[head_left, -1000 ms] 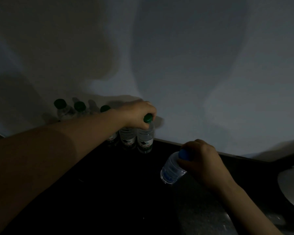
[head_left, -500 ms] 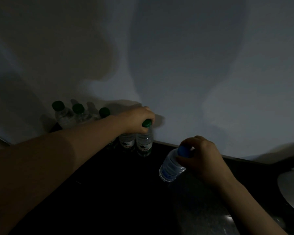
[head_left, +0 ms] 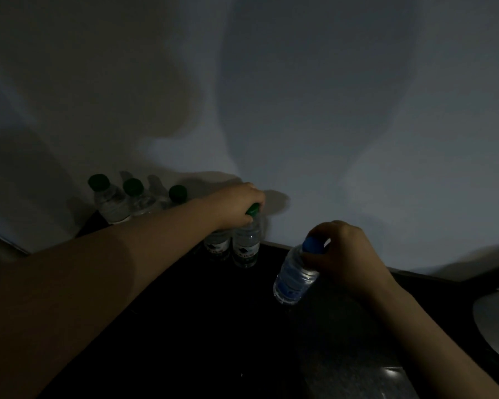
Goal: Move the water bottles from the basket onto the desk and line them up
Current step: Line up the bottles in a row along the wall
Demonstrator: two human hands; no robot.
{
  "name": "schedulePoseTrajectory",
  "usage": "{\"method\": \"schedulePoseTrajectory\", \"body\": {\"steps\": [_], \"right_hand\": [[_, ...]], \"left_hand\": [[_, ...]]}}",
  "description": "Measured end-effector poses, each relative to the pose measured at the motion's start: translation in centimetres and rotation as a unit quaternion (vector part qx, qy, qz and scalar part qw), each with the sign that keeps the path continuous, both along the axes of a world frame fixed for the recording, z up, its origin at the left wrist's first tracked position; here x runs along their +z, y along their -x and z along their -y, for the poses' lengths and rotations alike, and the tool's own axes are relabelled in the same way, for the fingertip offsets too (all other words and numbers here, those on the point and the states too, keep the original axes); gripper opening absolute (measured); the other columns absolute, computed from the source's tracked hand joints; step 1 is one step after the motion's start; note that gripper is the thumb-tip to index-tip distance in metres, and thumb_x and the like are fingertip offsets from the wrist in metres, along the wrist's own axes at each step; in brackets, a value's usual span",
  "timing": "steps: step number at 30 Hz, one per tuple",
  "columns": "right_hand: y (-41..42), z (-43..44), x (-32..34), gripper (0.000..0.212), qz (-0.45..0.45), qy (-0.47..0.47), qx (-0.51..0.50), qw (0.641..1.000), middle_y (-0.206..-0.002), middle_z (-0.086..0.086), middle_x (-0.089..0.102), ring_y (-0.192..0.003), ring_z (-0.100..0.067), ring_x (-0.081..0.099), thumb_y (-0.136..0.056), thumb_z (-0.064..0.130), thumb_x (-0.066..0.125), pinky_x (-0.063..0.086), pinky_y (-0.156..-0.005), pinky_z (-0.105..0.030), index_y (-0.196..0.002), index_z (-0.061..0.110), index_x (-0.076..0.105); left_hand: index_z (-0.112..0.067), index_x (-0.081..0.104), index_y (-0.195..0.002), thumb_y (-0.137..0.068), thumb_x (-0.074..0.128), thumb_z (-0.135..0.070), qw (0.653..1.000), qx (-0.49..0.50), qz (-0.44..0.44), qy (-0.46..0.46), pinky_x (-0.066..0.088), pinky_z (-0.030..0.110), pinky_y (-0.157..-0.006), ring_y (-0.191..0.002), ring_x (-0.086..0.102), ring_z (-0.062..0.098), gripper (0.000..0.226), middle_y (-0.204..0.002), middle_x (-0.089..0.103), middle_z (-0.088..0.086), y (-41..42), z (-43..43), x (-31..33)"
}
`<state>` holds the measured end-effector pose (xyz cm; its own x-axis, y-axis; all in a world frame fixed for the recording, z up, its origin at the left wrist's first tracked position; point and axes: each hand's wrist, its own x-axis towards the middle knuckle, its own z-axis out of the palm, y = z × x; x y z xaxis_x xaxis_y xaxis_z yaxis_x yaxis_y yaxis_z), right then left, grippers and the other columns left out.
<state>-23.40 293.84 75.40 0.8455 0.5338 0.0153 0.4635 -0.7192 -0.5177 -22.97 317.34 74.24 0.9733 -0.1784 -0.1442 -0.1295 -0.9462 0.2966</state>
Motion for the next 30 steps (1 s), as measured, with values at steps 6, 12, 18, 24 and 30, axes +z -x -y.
{"method": "schedulePoseTrajectory", "body": {"steps": [6, 12, 18, 24, 30], "right_hand": [[-1.5, -1.0, 0.1, 0.03, 0.004, 0.01, 0.003, 1.0, -0.106, -0.01, 0.065, -0.086, -0.017, 0.057, -0.079, 0.019, 0.075, 0.049, -0.072, -0.026, -0.106, 0.008, 0.067], [-3.2, -2.7, 0.1, 0.032, 0.023, 0.023, 0.006, 0.999, -0.105, -0.013, 0.067, -0.091, -0.023, 0.06, -0.078, 0.02, 0.075, 0.053, -0.08, -0.036, -0.106, 0.005, 0.068], [-4.3, -4.4, 0.0, 0.029, 0.035, 0.03, 0.013, 0.999, -0.101, -0.015, 0.067, -0.09, -0.026, 0.061, -0.077, 0.016, 0.073, 0.052, -0.079, -0.039, -0.102, 0.003, 0.069], [-4.9, -5.5, -0.2, 0.027, 0.036, 0.034, -0.011, 0.999, -0.095, -0.014, 0.066, -0.081, -0.021, 0.057, -0.075, 0.019, 0.075, 0.044, -0.067, -0.03, -0.096, 0.003, 0.067], [-5.1, -6.2, -0.3, 0.029, 0.037, 0.045, -0.022, 0.998, -0.094, -0.016, 0.066, -0.083, -0.025, 0.06, -0.075, 0.02, 0.077, 0.051, -0.07, -0.034, -0.094, 0.0, 0.068]], "left_hand": [[-0.01, 0.058, -0.115, -0.083, 0.065, -0.01, 1.0, 0.009, -0.007, -0.028, 0.044, 0.036, -0.091, -0.109, 0.051, 0.027, 0.032, -0.118, 0.054, 0.012, -0.1, 0.4, 0.3], [-0.01, 0.058, -0.116, -0.085, 0.062, -0.009, 0.999, 0.014, -0.006, -0.046, 0.044, 0.035, -0.089, -0.108, 0.051, 0.027, 0.031, -0.119, 0.054, 0.013, 0.1, 0.9, 0.5], [-0.009, 0.058, -0.116, -0.086, 0.063, -0.011, 0.998, 0.022, -0.005, -0.053, 0.044, 0.035, -0.086, -0.107, 0.052, 0.028, 0.031, -0.118, 0.053, 0.012, 0.3, 1.0, 0.8], [-0.009, 0.059, -0.111, -0.085, 0.065, -0.012, 0.999, 0.027, 0.006, -0.046, 0.039, 0.031, -0.076, -0.103, 0.053, 0.027, 0.027, -0.114, 0.053, 0.011, 0.5, 1.1, 0.8], [-0.009, 0.057, -0.121, -0.087, 0.063, -0.01, 0.999, 0.021, -0.005, -0.042, 0.044, 0.035, -0.089, -0.11, 0.052, 0.028, 0.035, -0.122, 0.051, 0.012, 0.5, 1.1, 0.8]]}}
